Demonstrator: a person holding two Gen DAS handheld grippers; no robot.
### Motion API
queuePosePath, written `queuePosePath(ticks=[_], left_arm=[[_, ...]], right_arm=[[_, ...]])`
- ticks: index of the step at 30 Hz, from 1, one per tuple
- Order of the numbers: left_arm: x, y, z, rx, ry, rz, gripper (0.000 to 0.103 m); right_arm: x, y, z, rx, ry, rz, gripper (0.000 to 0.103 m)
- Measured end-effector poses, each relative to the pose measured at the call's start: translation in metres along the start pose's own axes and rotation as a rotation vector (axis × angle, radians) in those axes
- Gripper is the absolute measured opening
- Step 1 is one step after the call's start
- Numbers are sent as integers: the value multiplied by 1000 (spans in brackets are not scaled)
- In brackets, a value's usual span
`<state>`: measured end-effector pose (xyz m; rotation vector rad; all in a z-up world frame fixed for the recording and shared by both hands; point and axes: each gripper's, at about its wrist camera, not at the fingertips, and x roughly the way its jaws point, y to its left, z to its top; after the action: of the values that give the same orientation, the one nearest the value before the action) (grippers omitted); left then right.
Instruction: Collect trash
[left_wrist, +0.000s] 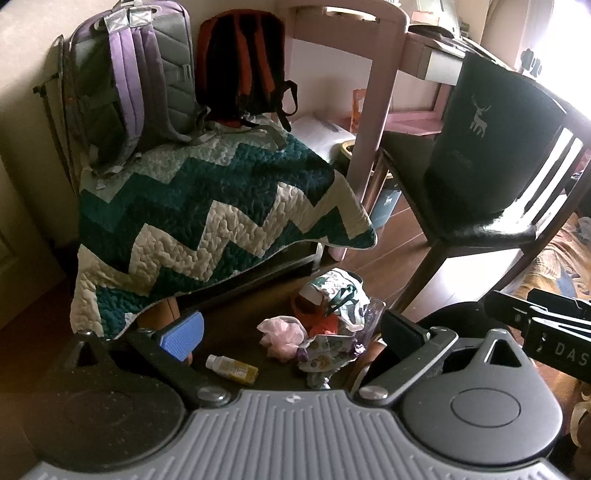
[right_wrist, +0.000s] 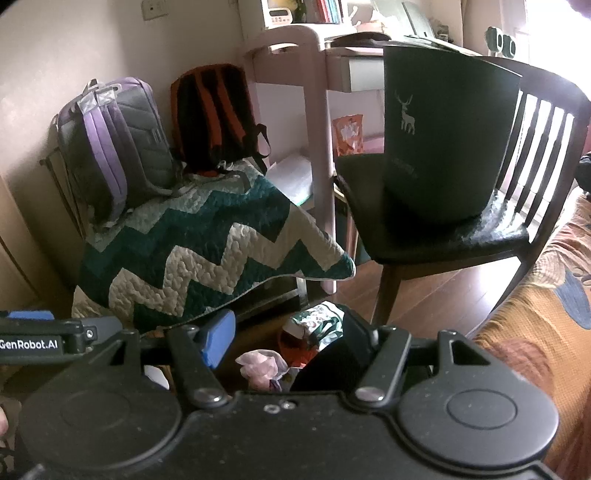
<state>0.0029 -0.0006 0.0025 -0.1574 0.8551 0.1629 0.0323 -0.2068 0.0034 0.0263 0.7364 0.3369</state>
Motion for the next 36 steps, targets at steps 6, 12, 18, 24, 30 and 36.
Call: queuePosePath(ticks=[6, 12, 18, 24, 30, 36], left_arm=[[22, 4, 8, -1, 6, 13, 103], [64, 27, 21, -58, 30, 42, 103], [117, 52, 29, -101, 61, 70, 103], [187, 71, 28, -151, 156, 101, 103], [274, 83, 17, -184, 298, 139, 103], [360, 100, -15, -232, 459, 185, 103]], right_arm=[[26, -3, 7, -21, 45, 56, 64], [69, -9, 26, -34, 72, 133, 64], [134, -25, 49, -10, 161, 189, 64], [208, -23, 61, -23, 266, 183, 64], [308, 2, 52, -155, 460, 286, 64], [400, 20, 18, -281, 672, 312, 64]])
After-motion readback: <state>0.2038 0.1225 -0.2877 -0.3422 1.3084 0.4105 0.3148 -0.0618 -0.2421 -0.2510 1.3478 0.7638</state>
